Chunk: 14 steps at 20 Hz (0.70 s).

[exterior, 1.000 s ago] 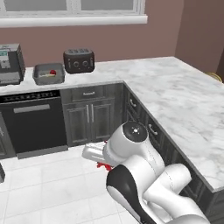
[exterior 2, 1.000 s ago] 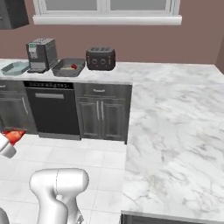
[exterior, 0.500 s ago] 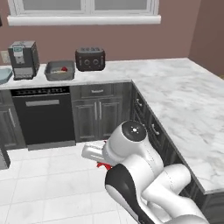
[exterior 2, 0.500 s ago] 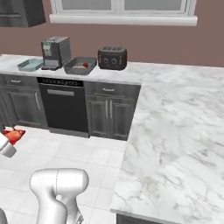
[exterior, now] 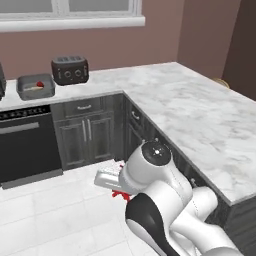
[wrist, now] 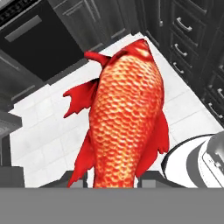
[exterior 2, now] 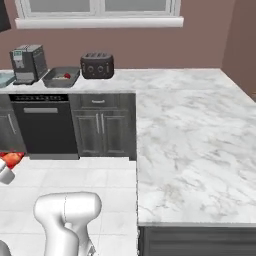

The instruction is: Place one tomato and one fish in each tupperware on the nearby counter, to pack two identical lunches.

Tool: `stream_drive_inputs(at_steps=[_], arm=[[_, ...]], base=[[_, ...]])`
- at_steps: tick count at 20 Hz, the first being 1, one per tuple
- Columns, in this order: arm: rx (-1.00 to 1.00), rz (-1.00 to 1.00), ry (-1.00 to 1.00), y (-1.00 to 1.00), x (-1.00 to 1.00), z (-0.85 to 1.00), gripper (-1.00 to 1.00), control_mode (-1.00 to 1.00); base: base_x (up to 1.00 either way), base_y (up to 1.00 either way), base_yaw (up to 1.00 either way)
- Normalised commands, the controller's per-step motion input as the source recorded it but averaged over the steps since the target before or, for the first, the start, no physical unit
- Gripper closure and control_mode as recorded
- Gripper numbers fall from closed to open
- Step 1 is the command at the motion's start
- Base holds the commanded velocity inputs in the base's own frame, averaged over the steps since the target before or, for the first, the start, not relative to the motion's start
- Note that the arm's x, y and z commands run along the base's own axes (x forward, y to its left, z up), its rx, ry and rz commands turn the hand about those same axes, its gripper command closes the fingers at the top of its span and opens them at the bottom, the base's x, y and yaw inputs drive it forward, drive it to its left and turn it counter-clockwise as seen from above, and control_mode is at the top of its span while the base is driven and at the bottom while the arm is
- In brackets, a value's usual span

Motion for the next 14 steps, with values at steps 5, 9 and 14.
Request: stream_drive_inputs(at_steps=[5, 9, 14], arm=[[0.00, 0.00, 0.00, 0.00, 0.00, 0.00, 1.00, 1.00], [0.00, 0.00, 0.00, 0.00, 0.00, 0.00, 1.00, 1.00], [0.00, 0.00, 0.00, 0.00, 0.00, 0.00, 1.00, 1.00]], base=[[0.25, 0.81, -0.19], [0.88, 0.32, -0.04], [1.00, -0.27, -0.04]])
